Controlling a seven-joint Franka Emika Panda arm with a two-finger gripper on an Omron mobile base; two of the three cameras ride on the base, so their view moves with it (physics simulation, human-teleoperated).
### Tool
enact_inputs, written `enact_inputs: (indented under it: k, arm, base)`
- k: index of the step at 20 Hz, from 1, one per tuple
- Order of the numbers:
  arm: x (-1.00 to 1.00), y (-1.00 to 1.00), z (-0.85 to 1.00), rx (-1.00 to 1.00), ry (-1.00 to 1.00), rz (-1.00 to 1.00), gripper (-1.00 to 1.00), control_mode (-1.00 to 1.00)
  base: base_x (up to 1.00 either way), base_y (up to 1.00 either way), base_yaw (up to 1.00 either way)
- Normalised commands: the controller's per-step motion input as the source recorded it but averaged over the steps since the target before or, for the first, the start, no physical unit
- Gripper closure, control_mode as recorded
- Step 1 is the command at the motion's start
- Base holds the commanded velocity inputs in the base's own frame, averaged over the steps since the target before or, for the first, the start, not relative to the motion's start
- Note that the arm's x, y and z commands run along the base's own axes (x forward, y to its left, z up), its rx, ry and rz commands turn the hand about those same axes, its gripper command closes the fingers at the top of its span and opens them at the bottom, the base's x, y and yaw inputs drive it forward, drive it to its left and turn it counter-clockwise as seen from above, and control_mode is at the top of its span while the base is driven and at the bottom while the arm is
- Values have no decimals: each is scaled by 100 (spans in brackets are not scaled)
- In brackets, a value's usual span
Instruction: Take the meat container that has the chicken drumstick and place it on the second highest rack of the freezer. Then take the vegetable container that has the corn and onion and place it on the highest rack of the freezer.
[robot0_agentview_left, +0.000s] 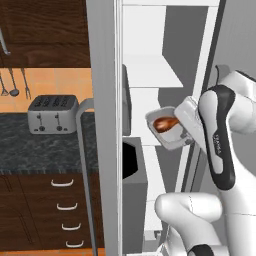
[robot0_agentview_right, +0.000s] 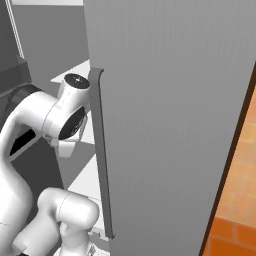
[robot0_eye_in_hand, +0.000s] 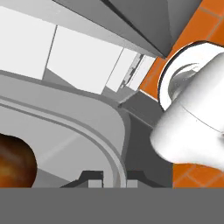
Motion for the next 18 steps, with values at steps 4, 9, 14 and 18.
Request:
enact_inputs:
  k: [4, 9, 14, 18]
  arm:
    - [53, 18, -49, 0, -9, -12, 100, -100]
    - [69, 3, -41, 0, -3, -8, 100, -100]
    - [81, 0, -23, 0, 0, -4, 100, -100]
    - [71, 0, -21, -1, 0, -1, 100, -100]
  base:
    - [0, 0, 0]
    - [0, 0, 0]
    - [0, 0, 0]
    - [0, 0, 0]
